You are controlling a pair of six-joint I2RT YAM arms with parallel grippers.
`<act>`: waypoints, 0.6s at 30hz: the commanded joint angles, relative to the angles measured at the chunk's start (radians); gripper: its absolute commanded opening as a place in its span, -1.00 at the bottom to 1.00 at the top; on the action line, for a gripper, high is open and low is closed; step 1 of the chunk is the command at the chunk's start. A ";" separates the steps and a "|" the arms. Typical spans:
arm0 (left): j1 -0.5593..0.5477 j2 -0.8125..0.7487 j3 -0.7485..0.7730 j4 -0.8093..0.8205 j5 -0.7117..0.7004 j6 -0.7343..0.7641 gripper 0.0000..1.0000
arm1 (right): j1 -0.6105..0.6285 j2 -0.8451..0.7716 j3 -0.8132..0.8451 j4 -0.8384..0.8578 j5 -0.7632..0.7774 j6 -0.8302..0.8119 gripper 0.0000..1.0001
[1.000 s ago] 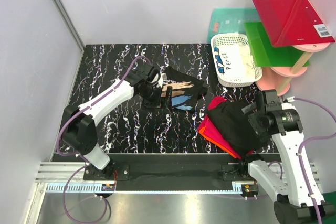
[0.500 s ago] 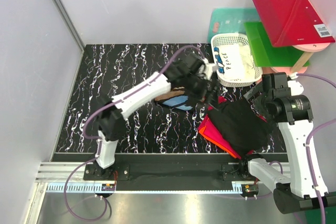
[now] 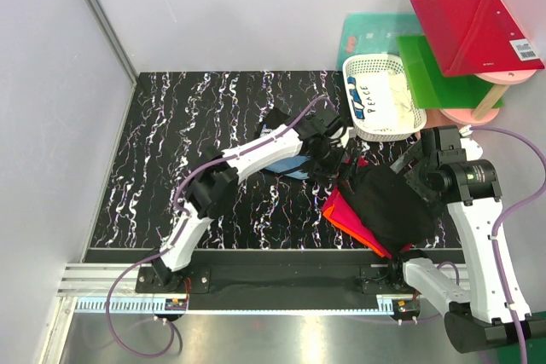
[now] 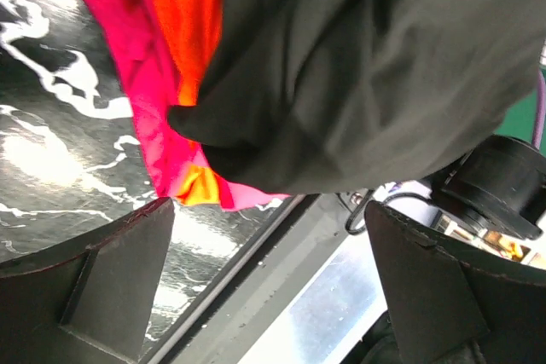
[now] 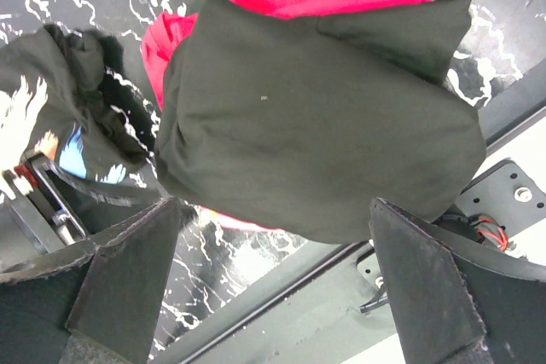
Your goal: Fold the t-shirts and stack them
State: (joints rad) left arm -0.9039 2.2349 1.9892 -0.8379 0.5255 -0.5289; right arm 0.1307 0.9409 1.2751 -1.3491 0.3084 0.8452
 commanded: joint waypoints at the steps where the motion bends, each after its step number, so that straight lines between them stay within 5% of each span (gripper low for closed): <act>1: -0.003 0.048 0.101 0.031 -0.019 0.004 0.98 | -0.003 -0.030 -0.022 0.028 -0.025 -0.006 1.00; 4: -0.003 0.080 0.125 0.049 0.002 -0.003 0.74 | -0.002 -0.034 -0.039 0.028 -0.035 -0.017 0.99; 8: -0.003 0.103 0.112 0.074 0.036 0.004 0.14 | -0.003 -0.033 -0.071 0.021 -0.038 0.000 0.99; 14: 0.002 0.036 0.019 0.080 0.018 0.017 -1.00 | -0.002 0.074 -0.160 0.044 -0.028 0.044 0.99; 18: 0.014 -0.027 -0.029 0.091 0.005 0.009 -1.00 | -0.002 0.202 -0.198 0.116 0.004 0.060 0.98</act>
State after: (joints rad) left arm -0.9035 2.3199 1.9930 -0.7601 0.5407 -0.5251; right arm 0.1307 1.0447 1.1046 -1.3201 0.2760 0.8719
